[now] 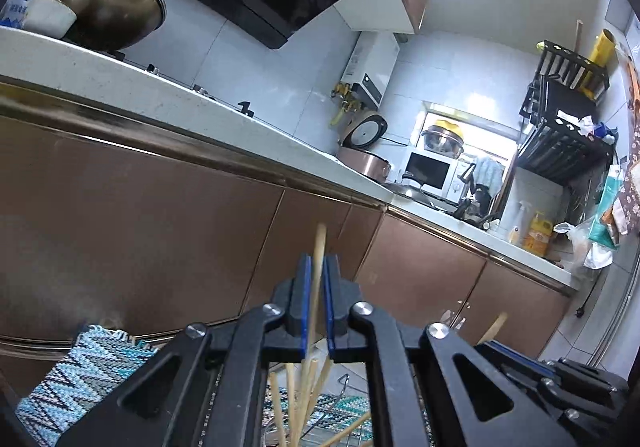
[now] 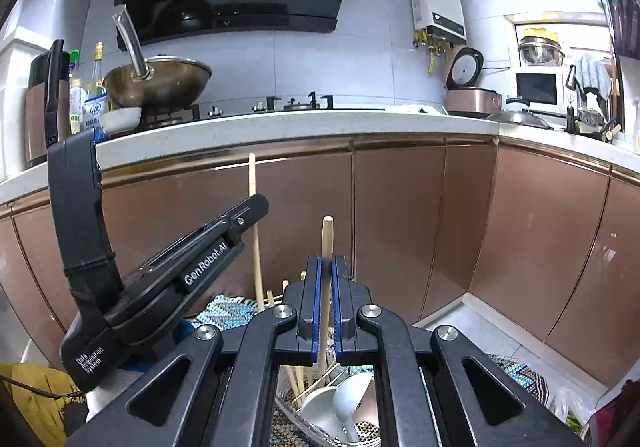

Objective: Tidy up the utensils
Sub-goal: 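Drop the chopstick into the holder with the right tool while the left tool drops its chopstick, then withdraw both open tools from the holder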

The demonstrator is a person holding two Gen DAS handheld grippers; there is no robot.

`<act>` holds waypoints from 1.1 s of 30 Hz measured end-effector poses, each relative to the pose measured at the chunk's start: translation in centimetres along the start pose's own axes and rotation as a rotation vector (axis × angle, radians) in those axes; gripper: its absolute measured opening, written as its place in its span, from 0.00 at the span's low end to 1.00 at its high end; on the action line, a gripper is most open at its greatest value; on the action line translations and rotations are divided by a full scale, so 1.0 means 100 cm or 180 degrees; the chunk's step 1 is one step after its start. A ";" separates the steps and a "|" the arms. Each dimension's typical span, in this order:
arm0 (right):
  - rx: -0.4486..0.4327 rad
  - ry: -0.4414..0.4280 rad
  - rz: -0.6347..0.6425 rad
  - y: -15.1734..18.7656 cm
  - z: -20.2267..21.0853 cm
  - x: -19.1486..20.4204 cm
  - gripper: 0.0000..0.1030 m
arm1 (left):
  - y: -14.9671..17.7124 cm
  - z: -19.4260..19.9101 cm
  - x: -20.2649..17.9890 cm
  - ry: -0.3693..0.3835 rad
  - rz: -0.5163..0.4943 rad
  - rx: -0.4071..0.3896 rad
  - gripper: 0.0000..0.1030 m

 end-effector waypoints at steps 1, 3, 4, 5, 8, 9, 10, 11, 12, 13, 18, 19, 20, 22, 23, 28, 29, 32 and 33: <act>-0.0012 0.0004 -0.0008 0.000 0.002 0.001 0.05 | -0.002 0.003 -0.001 0.0012 0.0007 0.0000 0.15; -0.0039 0.0019 -0.0038 -0.002 0.007 0.002 0.10 | -0.009 0.015 0.000 0.0024 0.0012 -0.0023 0.33; -0.0060 0.0031 -0.0051 -0.004 0.011 0.003 0.14 | -0.012 0.020 0.001 0.0019 0.0008 -0.0043 0.33; -0.0084 0.0051 -0.0064 -0.006 0.015 0.003 0.17 | -0.016 0.026 0.001 0.0009 0.0000 -0.0057 0.34; -0.0155 0.0083 -0.0101 -0.011 0.031 0.006 0.22 | -0.029 0.048 0.006 -0.0057 0.0030 -0.0067 0.41; -0.0176 0.0095 -0.0110 -0.013 0.037 0.007 0.23 | -0.035 0.058 0.007 -0.0095 0.0042 -0.0072 0.45; -0.0202 0.0112 -0.0115 -0.015 0.045 0.010 0.26 | -0.039 0.065 0.008 -0.0117 0.0043 -0.0077 0.47; -0.0219 0.0125 -0.0112 -0.017 0.051 0.011 0.29 | -0.043 0.073 0.009 -0.0161 0.0033 -0.0072 0.50; -0.0237 0.0143 -0.0102 -0.019 0.057 0.013 0.31 | -0.046 0.082 0.010 -0.0218 -0.0003 -0.0040 0.51; -0.0258 0.0166 -0.0089 -0.020 0.065 0.016 0.34 | -0.051 0.091 0.010 -0.0250 -0.0040 0.0003 0.51; -0.0338 0.0300 -0.0001 -0.026 0.106 0.031 0.46 | -0.068 0.131 0.010 -0.0516 -0.0219 0.0189 0.54; -0.0362 0.0332 0.0018 -0.027 0.115 0.035 0.49 | -0.071 0.141 0.009 -0.0568 -0.0254 0.0230 0.54; -0.0387 0.0379 0.0051 -0.027 0.126 0.039 0.54 | -0.074 0.151 0.009 -0.0589 -0.0271 0.0247 0.54; -0.0413 0.0474 0.0144 -0.027 0.145 0.048 0.59 | -0.081 0.173 0.006 -0.0659 -0.0306 0.0244 0.55; -0.0420 0.0507 0.0174 -0.028 0.152 0.051 0.62 | -0.083 0.182 0.004 -0.0679 -0.0334 0.0238 0.56; -0.0506 0.0710 0.0284 -0.029 0.195 0.065 0.77 | -0.087 0.234 -0.010 -0.0769 -0.0574 0.0179 0.60; -0.0515 0.0742 0.0289 -0.027 0.203 0.066 0.80 | -0.087 0.242 -0.011 -0.0780 -0.0601 0.0179 0.61; -0.0512 0.0826 0.0323 -0.020 0.225 0.070 0.86 | -0.085 0.265 -0.013 -0.0831 -0.0695 0.0195 0.62; -0.0518 0.0869 0.0335 -0.017 0.231 0.072 0.87 | -0.084 0.275 -0.013 -0.0859 -0.0726 0.0197 0.62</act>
Point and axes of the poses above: each gripper's, at about its wrist camera, not at the fingertips, and z roughly against the way its jaws point, x to its left, y to its underside, the point moved 3 cm from there along -z, roughly the way its jaws point, and after that the axes turned 2 degrees about -x, right-handed, at the moved point
